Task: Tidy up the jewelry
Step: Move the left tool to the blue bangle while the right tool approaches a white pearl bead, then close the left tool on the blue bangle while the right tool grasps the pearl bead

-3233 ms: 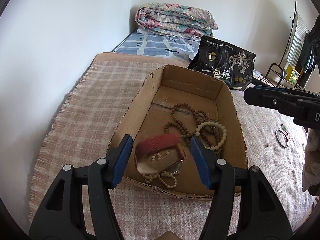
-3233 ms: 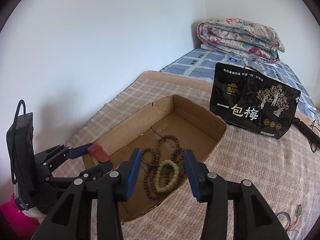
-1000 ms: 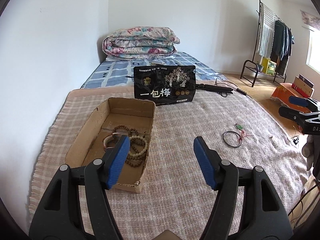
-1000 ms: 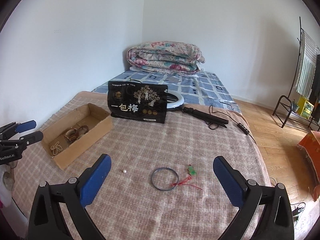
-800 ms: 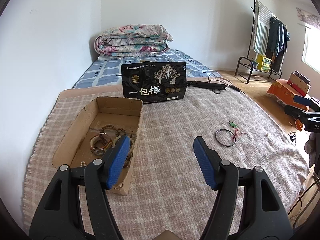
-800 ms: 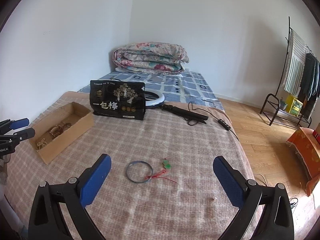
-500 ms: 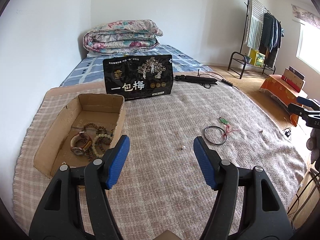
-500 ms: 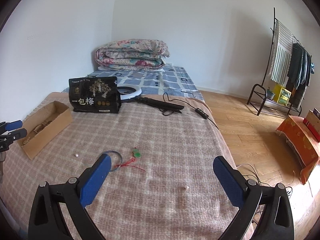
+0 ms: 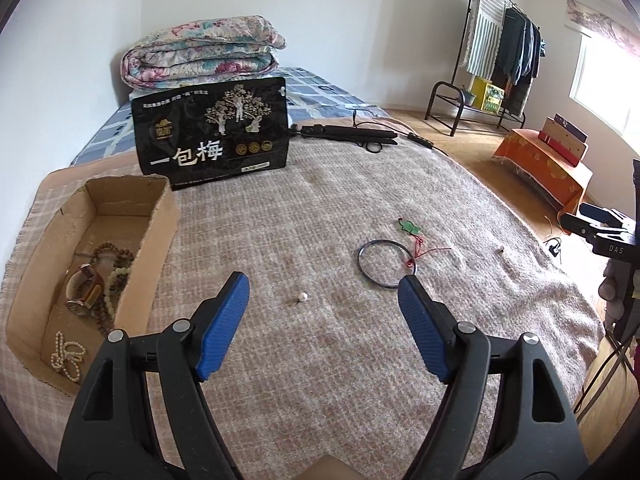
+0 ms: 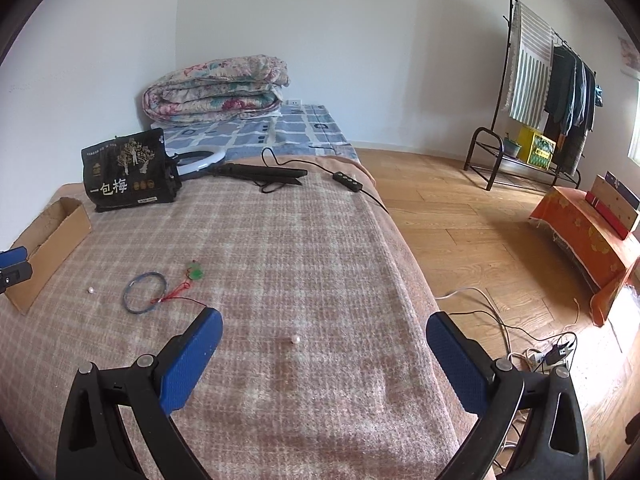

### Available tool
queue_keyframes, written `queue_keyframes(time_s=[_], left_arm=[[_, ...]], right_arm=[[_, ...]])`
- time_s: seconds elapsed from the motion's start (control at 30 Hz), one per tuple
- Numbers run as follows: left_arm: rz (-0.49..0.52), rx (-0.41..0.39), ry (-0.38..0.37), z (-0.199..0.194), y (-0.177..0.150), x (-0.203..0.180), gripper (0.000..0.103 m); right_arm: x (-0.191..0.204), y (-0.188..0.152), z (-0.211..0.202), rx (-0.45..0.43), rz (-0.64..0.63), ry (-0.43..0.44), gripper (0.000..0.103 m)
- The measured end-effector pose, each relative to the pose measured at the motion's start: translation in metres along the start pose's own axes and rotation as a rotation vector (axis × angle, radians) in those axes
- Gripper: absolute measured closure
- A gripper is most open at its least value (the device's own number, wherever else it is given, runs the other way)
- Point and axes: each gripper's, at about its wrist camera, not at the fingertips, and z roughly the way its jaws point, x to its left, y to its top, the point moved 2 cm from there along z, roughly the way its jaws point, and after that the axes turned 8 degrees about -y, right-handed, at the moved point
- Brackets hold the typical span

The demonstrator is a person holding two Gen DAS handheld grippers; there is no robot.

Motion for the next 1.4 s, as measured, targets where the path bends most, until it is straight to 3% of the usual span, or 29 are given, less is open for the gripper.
queue_keyframes(time_s=[0.1, 0.27, 0.37, 0.6, 0.77, 1.07, 1.4], left_arm=[[0.011, 0.028, -0.019, 0.017, -0.001, -0.01, 0.024], [0.008, 0.066, -0.045, 0.044, -0.006, -0.019, 0.024], [0.002, 0.083, -0.054, 0.059, -0.008, -0.022, 0.024], [0.007, 0.12, -0.064, 0.089, -0.007, -0.032, 0.024], [-0.003, 0.149, -0.072, 0.11, -0.005, -0.035, 0.024], [-0.002, 0.186, -0.082, 0.136, -0.003, -0.043, 0.024], [0.01, 0.22, -0.045, 0.157, -0.001, -0.048, 0.024]], right_arm=[[-0.01, -0.009, 0.008, 0.019, 0.017, 0.017, 0.001], [-0.019, -0.027, 0.024, 0.075, 0.016, 0.083, 0.016], [-0.017, -0.034, 0.033, 0.104, 0.002, 0.103, 0.019], [-0.002, -0.032, 0.051, 0.125, -0.045, 0.148, 0.03], [0.01, -0.027, 0.07, 0.155, -0.052, 0.181, 0.043], [0.021, -0.022, 0.093, 0.18, -0.046, 0.213, 0.047], [0.018, -0.028, 0.105, 0.204, -0.029, 0.215, 0.048]])
